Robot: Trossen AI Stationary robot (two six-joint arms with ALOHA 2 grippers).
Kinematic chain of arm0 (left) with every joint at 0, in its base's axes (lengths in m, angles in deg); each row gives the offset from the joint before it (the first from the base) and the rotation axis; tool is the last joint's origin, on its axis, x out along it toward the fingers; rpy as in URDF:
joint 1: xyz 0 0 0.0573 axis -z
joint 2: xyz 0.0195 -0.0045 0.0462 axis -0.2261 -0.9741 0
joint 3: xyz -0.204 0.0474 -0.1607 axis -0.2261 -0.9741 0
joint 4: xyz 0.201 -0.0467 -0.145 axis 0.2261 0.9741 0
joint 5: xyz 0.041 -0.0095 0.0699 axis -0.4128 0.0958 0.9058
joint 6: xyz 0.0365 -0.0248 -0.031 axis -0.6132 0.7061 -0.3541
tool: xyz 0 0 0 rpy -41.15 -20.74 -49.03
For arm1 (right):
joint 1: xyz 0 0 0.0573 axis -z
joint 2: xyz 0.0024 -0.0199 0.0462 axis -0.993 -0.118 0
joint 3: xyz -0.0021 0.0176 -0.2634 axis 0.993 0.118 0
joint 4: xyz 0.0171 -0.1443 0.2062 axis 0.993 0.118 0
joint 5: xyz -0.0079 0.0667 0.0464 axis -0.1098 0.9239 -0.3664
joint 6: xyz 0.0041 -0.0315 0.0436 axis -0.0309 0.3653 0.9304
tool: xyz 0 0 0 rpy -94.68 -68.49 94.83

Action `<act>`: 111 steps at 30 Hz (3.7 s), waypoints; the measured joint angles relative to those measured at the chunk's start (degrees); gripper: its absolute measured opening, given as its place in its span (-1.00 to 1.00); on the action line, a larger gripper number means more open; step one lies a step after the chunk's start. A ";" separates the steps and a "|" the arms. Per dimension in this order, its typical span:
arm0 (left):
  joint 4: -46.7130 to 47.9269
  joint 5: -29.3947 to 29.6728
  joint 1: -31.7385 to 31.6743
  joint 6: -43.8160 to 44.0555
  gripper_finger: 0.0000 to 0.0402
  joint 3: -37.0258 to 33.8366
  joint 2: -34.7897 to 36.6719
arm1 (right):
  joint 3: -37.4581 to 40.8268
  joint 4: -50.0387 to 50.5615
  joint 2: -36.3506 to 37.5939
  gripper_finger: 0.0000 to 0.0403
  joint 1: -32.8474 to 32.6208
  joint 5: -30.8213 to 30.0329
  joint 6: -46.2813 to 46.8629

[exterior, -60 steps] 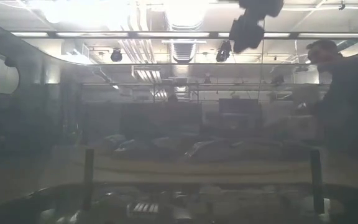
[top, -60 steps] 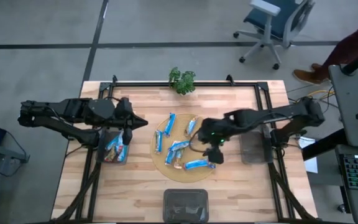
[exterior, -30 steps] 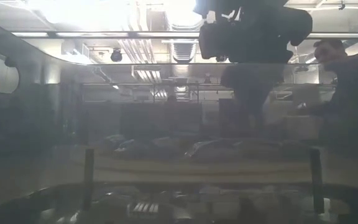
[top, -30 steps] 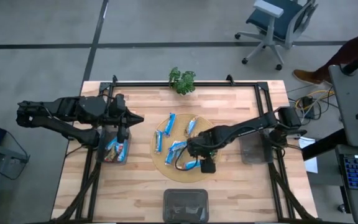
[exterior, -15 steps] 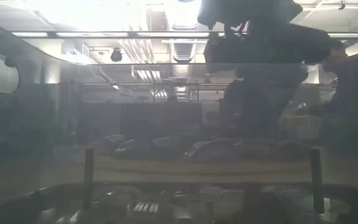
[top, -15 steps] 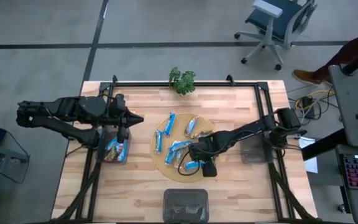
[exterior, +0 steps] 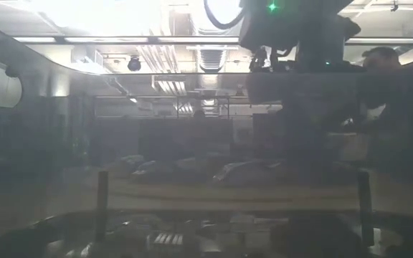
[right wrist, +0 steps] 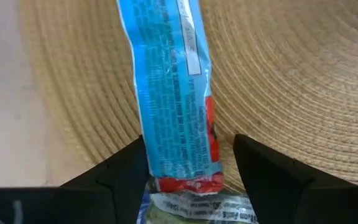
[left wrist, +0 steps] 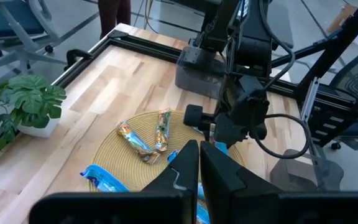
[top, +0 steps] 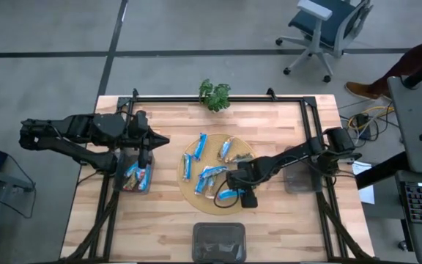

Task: Pick and place Granola Bars by type
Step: Put the red granola bar into the top left bin

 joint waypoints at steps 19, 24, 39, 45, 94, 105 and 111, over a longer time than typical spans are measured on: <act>-0.02 1.28 0.00 0.00 -1.00 0.00 -0.02 | -0.33 -0.64 0.03 -0.45 -0.02 0.83 -1.13; 0.00 1.36 0.00 0.00 -1.00 0.00 -0.04 | -1.17 -0.54 0.40 -0.63 0.00 2.21 -1.58; -0.11 1.49 -0.04 -0.16 -1.00 0.00 -0.12 | -6.53 1.19 7.65 -0.71 -0.23 1.60 -0.92; -1.05 3.20 -0.07 0.85 -0.99 0.00 -0.42 | -12.07 1.26 11.71 -0.71 -0.22 -2.60 -0.78; -29.22 1.90 -0.57 15.54 -0.09 0.55 -6.04 | -35.18 7.95 15.13 -0.71 9.00 -26.72 -21.86; -28.79 3.02 -2.47 17.16 -0.09 0.55 -8.83 | -35.14 7.97 15.08 -0.71 9.20 -27.13 -23.15; -27.74 3.11 -3.60 17.48 -0.09 0.55 -9.05 | -35.12 7.97 15.08 -0.71 9.20 -28.25 -23.36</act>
